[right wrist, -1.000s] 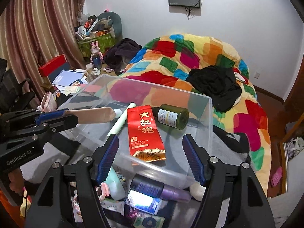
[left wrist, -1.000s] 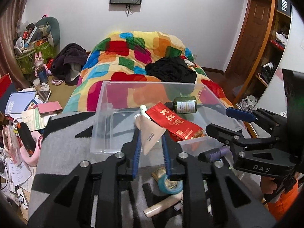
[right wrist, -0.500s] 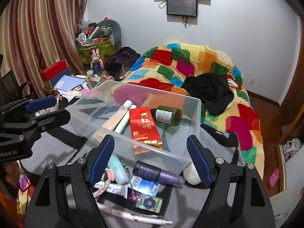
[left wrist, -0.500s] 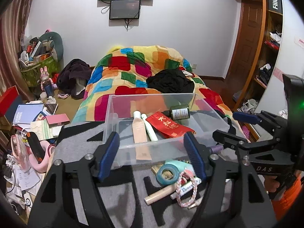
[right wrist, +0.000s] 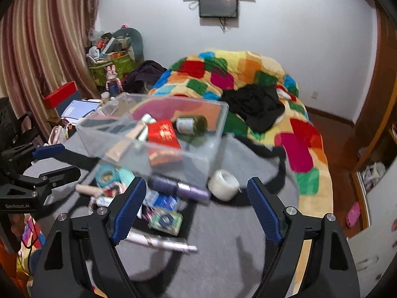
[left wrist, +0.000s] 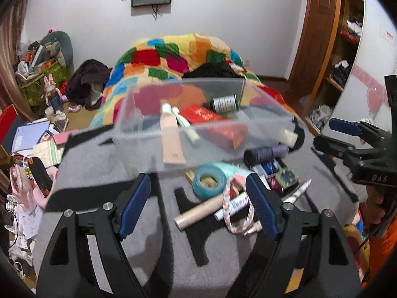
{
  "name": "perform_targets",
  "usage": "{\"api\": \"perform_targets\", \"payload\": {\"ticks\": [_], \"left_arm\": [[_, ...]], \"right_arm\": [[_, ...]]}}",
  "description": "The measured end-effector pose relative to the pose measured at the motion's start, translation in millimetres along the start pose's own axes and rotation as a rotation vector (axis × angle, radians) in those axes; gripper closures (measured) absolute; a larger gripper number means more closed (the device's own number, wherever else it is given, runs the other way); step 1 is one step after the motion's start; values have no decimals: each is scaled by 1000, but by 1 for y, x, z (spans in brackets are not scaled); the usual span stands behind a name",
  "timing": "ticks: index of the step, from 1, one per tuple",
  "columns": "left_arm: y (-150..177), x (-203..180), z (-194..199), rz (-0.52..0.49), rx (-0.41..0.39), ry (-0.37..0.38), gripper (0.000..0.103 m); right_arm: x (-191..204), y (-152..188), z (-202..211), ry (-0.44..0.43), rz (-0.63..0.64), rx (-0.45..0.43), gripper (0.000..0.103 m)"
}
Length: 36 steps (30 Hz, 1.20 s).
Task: Organize objects
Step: 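Grasp teal tape ring with left gripper while right gripper grasps white tape roll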
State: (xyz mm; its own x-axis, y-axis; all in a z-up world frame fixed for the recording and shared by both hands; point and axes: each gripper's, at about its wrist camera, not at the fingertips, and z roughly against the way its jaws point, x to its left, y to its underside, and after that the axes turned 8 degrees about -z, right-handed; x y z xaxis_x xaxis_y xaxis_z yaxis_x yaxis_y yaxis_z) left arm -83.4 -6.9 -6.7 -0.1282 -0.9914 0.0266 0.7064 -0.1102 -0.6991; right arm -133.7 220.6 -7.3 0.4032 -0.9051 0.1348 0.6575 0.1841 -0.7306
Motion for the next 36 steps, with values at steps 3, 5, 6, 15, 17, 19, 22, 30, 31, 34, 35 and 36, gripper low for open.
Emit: {"api": "perform_targets", "payload": {"ticks": [3,5,6,15,17,19,22,30,31,34,35,36], "left_arm": [[4,-1,-14,11,36,14,24],[3,-1,-23,23,53,22,26],[2,-1,-28,27,62,26,28],[-9,-4,-55,48,111,40,37],[-10,-5,-60,52,119,44,40],[-10,-5,-64,57,128,52,43],[-10,-4,-69,60,139,62,47],[-10,-6,-74,55,143,43,55],[-10,-5,-74,56,141,37,59],[-8,-3,-71,65,134,47,62],[-7,-3,-69,66,130,50,63],[-6,-3,-67,67,129,50,63]], "right_arm": [[-13,11,-7,5,-38,34,22],[-22,16,-15,15,-60,59,22],[-23,17,-18,18,-67,67,22],[-41,0,-58,36,-130,112,26],[-44,-3,-70,34,-141,137,35],[-48,-5,-81,23,-157,166,46],[-53,-5,-89,-3,-181,193,51],[-51,-5,-96,-17,-168,211,67],[-49,-4,-94,-13,-162,204,67],[-49,-4,-89,6,-157,188,67],[-49,-4,-87,9,-157,183,67],[-50,-3,-84,11,-159,177,67]]}}
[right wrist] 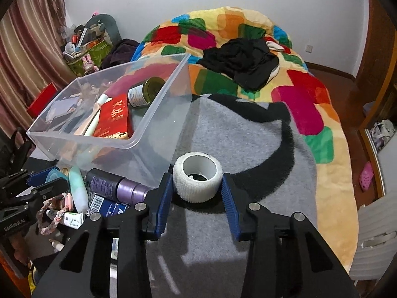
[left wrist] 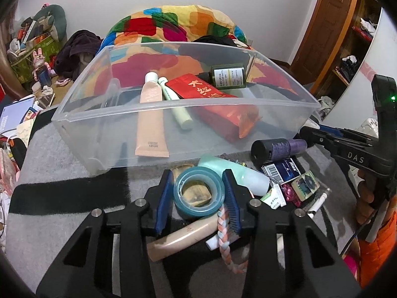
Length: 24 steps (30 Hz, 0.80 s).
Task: Organize objects
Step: 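Grasp teal tape ring with left gripper while right gripper grasps white tape roll, then lower both tape rolls into clear box and open both grippers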
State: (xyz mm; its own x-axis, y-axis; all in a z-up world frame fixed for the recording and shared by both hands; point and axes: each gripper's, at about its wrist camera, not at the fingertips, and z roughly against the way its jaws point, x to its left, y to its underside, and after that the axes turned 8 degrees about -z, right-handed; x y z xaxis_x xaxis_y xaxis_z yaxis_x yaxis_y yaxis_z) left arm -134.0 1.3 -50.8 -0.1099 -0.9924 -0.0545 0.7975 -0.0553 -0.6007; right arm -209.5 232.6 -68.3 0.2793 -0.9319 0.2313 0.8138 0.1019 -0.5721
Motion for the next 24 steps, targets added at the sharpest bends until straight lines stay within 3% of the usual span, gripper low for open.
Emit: {"api": "perform_targets", "payload": {"ticks": [13,24], "left_arm": [[9,8,40,45,-102,-3,63],[-12,19,83,60,-232,-24,63]], "right_arm": [[14,9,48,-46,25,-102,67],[56,-2,82,-128,92,-196,67]]}}
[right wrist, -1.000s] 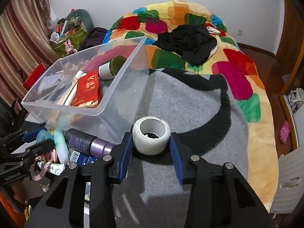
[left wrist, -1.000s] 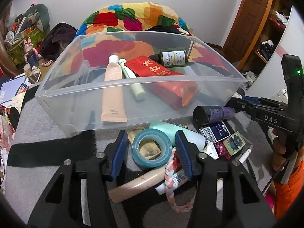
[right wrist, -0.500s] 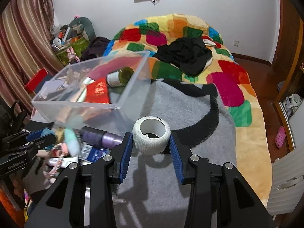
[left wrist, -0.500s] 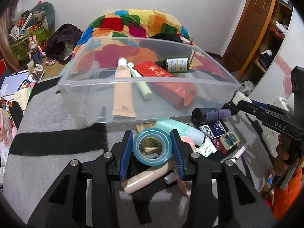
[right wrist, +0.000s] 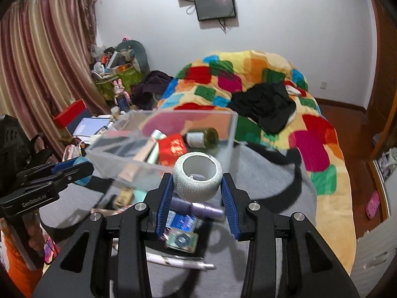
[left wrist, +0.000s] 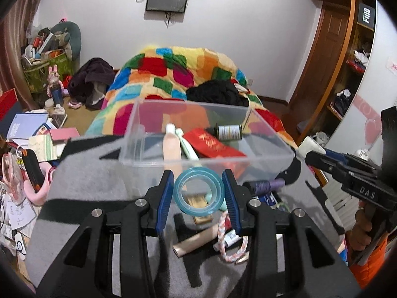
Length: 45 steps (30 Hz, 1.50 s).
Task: Organize objects
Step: 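Lower both tape rolls into clear box and open both grippers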
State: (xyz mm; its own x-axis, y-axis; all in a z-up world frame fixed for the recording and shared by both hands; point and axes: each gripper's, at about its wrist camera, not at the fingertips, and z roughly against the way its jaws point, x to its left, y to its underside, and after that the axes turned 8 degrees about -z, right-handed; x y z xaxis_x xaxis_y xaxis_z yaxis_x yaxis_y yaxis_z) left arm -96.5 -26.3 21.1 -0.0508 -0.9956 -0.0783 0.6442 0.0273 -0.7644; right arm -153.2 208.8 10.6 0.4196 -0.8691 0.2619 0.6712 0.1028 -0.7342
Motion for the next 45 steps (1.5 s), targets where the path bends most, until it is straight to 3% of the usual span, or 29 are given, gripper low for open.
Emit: {"api": "perform_targets", "payload": {"ticks": [11,18,28,35,45], "left_arm": [[-27,20,-19,26,-2,-29,63],[-36,37,-51,47,67,-60,63],[-32,42,-76,55,133,-30,63],[-32,37,-67,35,121,-23,63],[-26,24,-42,1,92,-11,58]], "right_arm": [[28,-19,-30,15,46,10,67],[19,-30,-72,35,-16,96,67],[21,-31,-95,67,-16,154,66],[26,-25,-90,79,16,152,65],[29,-24,-61,68,47,98,50]]}}
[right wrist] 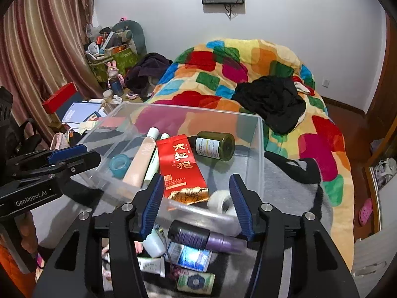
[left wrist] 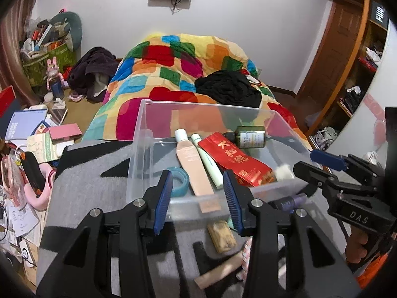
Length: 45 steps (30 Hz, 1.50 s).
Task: Organize objects
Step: 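Lower both tape rolls into clear box and open both grippers, then grasp beige cylinder with left gripper while right gripper grasps small green tin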
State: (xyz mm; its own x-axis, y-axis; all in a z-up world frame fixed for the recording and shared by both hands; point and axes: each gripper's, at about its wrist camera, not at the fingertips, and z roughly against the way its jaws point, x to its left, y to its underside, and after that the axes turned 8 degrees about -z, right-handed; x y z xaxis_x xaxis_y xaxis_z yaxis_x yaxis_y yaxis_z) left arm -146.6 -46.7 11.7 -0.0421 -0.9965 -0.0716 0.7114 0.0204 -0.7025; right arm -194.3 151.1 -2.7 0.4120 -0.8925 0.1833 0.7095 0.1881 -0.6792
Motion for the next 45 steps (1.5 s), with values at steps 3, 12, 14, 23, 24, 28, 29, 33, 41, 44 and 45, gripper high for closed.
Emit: {"api": "perform_targets", "payload": {"ticks": [3,12,14,23,24,28,29,33,41,44,45], "left_arm": [[5,-8,9,-18,-13,13,52],[28,-38,16,-92,4,57,43],[35,-39,13,-93,21,66,42],[73,-29,-12,-53,129,103,44],[78,-27,-11,-53,126,100,45],[92,-22,-8,-52,127,125,56],[94,-22,-6,-56,121,124,58],[100,-25,1,-66,111,146,60],[113,-43,16,-112,110,158,62],[110,-44,20,-114,120,162,62],[107,-44,22,-118,113,154,62]], "right_arm": [[-3,5,13,-8,-4,-22,46],[-10,30,35,-6,-16,-41,43],[-13,39,36,-6,-20,-31,42],[-28,78,16,-37,-75,93,42],[-29,81,14,-40,-78,102,42],[-31,89,9,-42,-86,122,42],[-30,90,8,-45,-88,127,42],[-25,94,1,-46,-85,142,42],[-20,100,-1,-21,-74,141,48],[-20,101,0,-19,-72,139,55],[-20,101,0,-19,-71,139,56]]}}
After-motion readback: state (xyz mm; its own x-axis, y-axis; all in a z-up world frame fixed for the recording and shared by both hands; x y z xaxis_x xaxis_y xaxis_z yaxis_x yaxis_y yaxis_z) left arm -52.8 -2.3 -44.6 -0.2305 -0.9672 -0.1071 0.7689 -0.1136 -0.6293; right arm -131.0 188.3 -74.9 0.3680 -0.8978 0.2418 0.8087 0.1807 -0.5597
